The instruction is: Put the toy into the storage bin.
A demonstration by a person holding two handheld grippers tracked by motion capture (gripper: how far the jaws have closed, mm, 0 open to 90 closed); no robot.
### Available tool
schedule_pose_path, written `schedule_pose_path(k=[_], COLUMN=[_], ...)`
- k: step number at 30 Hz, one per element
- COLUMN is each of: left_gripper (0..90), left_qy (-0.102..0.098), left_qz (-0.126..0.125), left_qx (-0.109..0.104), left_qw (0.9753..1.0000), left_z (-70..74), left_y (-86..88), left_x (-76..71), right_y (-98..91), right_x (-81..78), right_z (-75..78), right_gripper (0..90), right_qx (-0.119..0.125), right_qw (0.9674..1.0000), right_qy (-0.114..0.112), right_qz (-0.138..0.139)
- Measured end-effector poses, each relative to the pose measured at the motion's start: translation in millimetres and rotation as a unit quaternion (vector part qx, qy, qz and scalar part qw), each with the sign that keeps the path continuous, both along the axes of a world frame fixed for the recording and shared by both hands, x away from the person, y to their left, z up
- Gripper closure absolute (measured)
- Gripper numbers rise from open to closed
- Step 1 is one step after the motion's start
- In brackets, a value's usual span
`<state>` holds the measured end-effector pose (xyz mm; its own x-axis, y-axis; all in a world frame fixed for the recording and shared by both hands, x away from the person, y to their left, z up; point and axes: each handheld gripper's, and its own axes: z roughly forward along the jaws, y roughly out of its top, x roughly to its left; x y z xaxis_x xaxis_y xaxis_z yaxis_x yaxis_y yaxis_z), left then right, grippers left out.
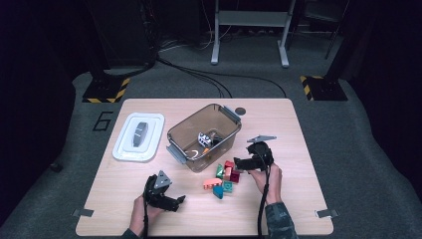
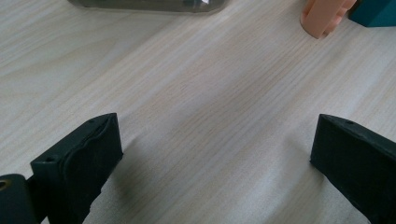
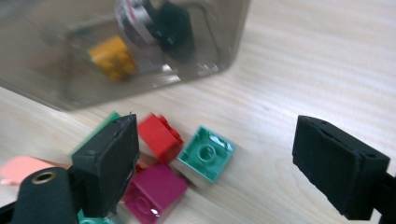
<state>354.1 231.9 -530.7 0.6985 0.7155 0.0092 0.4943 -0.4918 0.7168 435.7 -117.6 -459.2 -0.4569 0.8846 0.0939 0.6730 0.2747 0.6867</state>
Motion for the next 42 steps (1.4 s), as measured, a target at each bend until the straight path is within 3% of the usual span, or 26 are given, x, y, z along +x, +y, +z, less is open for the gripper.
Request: schedule_pose_path(k=[6, 7, 20, 27, 33, 42], left_gripper=[1.9, 1.9, 1.9, 1.9, 1.9, 1.9], left_qy=[0.0, 0.001, 0.001, 0.0, 0.001, 0.0], left_qz=[0.0, 0.0, 0.0, 0.0, 0.0, 0.0], left_qx=[0.0, 0.0, -0.001, 0.0, -0.001, 0.0], left_qw=[1.0, 1.0, 1.0, 1.0, 1.0, 1.0], left_z=[0.0, 0.0, 0.0, 0.0, 0.0, 0.0], left_y=[0.0, 0.0, -0.1, 0.0, -0.1, 0.0], left_x=[0.0, 0.0, 0.0, 0.1, -0.1, 0.0], right_y=[-1.4, -0.9, 5.1, 7.5, 4.6, 4.5], right_x=[6.4, 7.2, 15.9, 12.4, 5.7, 0.8], right_z=[-24.6, -26.5, -39.4, -41.8, -40.9, -45.9], right_gripper=[12.6, 12.6, 16.3, 31.8, 45.3, 57.4], right_qx=[0.002, 0.009, -0.002, -0.011, -0.024, -0.041], right_qw=[0.9995, 0.9993, 0.9985, 0.9981, 0.9988, 0.9987], right_qy=[0.017, 0.02, 0.02, 0.02, 0.007, 0.004], right_qz=[-0.027, -0.031, -0.051, -0.056, -0.042, -0.028])
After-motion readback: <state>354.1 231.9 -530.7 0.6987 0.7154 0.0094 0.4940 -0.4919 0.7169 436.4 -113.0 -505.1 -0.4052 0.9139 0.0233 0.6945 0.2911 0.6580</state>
